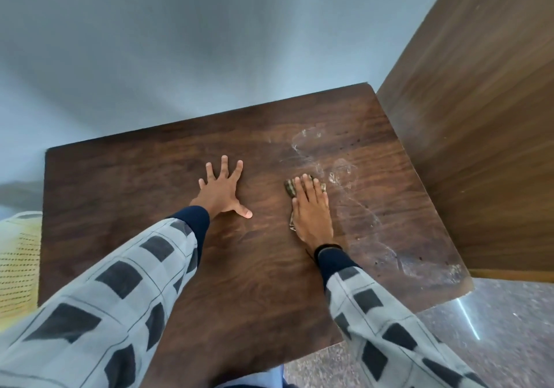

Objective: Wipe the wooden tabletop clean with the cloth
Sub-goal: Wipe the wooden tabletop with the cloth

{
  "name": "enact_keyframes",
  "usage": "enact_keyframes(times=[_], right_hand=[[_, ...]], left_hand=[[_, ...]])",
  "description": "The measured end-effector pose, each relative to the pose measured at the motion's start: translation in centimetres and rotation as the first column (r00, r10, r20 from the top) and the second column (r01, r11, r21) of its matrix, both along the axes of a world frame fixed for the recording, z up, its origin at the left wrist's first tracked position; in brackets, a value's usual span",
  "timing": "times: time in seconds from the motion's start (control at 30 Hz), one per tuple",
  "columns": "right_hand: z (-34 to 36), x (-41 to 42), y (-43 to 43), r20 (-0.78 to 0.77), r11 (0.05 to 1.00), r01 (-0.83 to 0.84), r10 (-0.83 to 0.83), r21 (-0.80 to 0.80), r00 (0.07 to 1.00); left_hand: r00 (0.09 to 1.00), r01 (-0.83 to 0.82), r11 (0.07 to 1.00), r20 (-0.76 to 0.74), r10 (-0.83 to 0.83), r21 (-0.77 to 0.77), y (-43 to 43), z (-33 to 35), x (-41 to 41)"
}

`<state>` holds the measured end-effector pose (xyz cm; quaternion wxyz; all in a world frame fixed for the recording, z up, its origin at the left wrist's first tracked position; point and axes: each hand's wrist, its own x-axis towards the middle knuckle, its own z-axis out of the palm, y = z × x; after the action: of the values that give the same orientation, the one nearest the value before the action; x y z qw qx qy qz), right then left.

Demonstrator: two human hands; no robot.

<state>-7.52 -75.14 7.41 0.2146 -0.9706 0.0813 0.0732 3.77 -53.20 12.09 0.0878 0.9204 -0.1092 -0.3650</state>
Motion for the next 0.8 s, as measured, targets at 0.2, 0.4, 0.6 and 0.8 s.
enact_keyframes(times=[0.2, 0.4, 0.6, 0.8], right_hand=[[0.8, -2.6, -1.5, 0.006, 0.96, -0.278, 0.278, 0.011, 0.96], [0.1, 3.5, 0.8, 0.011, 0.999, -0.05, 0.05, -0.003, 0.999], [0.0, 1.7, -1.3, 0.035, 0.967, -0.253, 0.253, -0.007, 0.967], [-0.2, 6.2, 1.2, 0.026, 0.997, -0.077, 0.077, 0.004, 0.997]], left_hand=[[1.0, 0.0, 1.0, 0.012, 0.0, -0.007, 0.3, 0.0, 0.0], [1.0, 0.006, 1.0, 0.006, -0.006, -0.002, 0.1, -0.2, 0.1], [1.0, 0.012, 1.0, 0.007, -0.012, 0.007, 0.3, 0.0, 0.1], [0.999, 0.026, 1.0, -0.033, -0.025, 0.018, 0.0, -0.1, 0.4]])
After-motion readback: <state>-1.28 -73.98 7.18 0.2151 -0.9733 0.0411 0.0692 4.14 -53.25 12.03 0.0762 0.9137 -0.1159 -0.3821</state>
